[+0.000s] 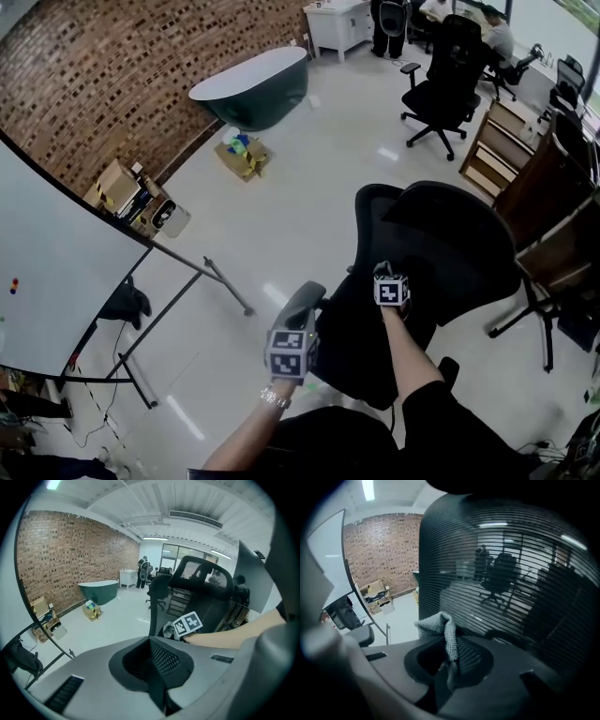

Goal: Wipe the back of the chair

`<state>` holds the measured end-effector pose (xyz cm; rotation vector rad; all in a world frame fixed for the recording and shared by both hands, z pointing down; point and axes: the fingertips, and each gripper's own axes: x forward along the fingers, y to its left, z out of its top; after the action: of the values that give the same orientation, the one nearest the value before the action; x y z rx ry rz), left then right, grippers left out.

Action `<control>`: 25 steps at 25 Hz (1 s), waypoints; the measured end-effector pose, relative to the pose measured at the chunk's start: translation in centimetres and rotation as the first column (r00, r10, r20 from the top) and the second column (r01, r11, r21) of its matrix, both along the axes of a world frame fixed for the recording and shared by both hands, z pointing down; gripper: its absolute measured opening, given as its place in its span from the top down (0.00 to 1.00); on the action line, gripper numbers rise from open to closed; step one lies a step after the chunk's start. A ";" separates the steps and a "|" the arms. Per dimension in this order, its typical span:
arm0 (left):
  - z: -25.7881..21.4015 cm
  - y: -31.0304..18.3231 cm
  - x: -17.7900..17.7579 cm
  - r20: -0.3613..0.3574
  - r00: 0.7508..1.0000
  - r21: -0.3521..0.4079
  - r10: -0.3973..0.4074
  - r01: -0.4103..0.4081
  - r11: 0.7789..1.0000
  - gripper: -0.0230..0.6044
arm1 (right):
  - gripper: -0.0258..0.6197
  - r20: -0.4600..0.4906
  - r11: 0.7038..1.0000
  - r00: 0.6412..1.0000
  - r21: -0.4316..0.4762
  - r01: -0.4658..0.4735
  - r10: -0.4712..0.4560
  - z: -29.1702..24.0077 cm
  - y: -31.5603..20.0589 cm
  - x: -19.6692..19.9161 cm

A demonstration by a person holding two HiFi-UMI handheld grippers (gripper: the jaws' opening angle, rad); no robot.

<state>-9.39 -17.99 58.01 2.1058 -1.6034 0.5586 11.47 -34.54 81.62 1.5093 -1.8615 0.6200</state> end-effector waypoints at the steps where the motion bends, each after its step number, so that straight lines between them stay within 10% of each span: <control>1: 0.1 -0.2 0.4 -0.005 1.000 0.000 0.011 -0.011 1.000 0.96 | 0.90 -0.003 1.000 1.000 0.010 -0.013 0.013 0.1 0.8 2.1; 8: -0.2 -1.4 6.8 -0.041 0.984 0.016 0.175 -0.175 0.984 0.96 | 0.90 -0.122 0.967 0.960 0.030 -0.252 0.253 -0.8 10.5 21.1; 13: -1.0 0.2 11.4 -0.049 0.955 0.030 0.294 -0.293 0.956 0.96 | 0.90 -0.131 0.939 0.930 0.058 -0.338 0.343 -2.6 14.6 27.2; 25: -3.5 6.9 13.9 -0.048 0.916 0.085 0.399 -0.394 0.915 0.96 | 0.90 0.258 0.873 0.905 0.273 -0.405 0.340 -21.2 23.5 10.7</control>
<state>4.56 -11.08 54.50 2.4978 -1.1772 0.5578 22.14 -11.03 60.46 2.1271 -1.8995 0.6914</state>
